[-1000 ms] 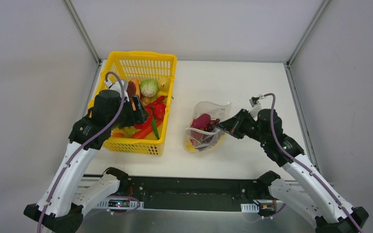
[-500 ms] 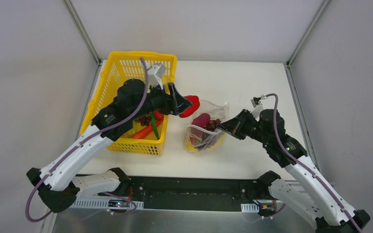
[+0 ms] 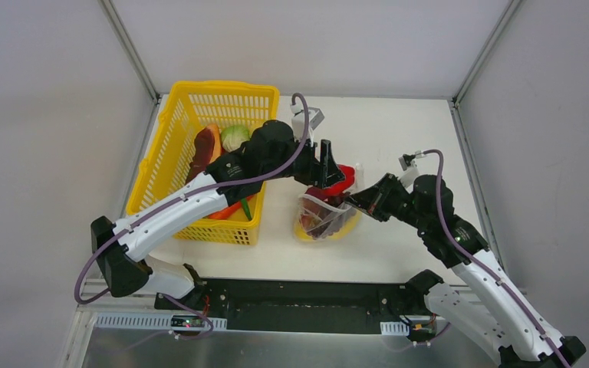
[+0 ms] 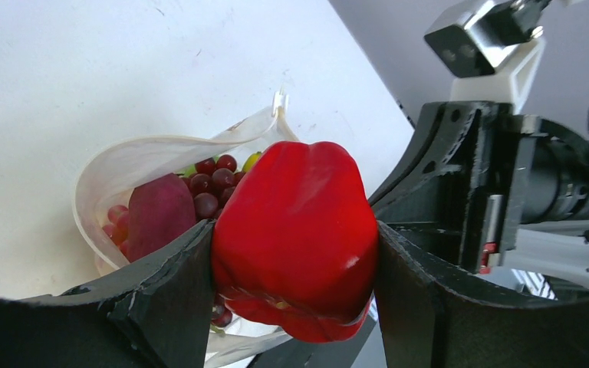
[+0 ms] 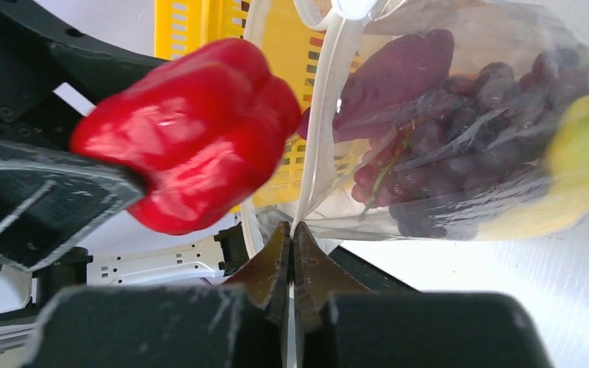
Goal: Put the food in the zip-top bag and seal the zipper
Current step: Place the fake fruit in the zipper food storage bag.
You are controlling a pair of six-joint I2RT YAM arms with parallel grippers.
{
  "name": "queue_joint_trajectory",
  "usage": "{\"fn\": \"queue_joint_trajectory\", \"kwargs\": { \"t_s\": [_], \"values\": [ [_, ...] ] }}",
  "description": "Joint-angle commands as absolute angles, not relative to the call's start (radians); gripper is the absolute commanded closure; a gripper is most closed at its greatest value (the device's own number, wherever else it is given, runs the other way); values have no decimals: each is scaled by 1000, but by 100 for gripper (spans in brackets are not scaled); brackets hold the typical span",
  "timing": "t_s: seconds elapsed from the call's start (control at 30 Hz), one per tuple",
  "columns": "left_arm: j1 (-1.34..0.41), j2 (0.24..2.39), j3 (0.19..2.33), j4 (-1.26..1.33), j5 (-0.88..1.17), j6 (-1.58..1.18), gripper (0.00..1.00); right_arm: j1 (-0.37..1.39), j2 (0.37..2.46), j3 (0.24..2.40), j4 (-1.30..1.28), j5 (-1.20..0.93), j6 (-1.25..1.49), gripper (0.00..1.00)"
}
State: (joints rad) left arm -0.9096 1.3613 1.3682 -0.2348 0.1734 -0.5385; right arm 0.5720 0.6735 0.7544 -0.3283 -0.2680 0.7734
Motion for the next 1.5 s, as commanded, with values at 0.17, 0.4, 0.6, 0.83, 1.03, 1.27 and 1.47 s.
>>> {"fn": "queue_joint_trajectory", "kwargs": {
  "t_s": [0.17,0.4,0.6,0.83,1.03,1.27,1.47],
  "values": [
    [-931,1409,1373,-247,166,-471,97,574,655,760,-273,-272,773,100],
    [-934,1436,1380,-288,172,-457,81,572,627,738,-251,-271,777,100],
    [-942,1464,1393,-252,292,-417,54,573,632,714,-235,-271,792,100],
    [-945,1457,1414,-327,311,-357,20,573,647,728,-230,-259,780,100],
    [-944,1385,1433,-406,242,-309,14,572,649,727,-237,-259,775,100],
    [-944,1242,1415,-485,156,-264,10,572,650,715,-240,-259,772,100],
    [-942,1158,1320,-550,32,-269,8,573,655,718,-236,-264,773,100]
  ]
}}
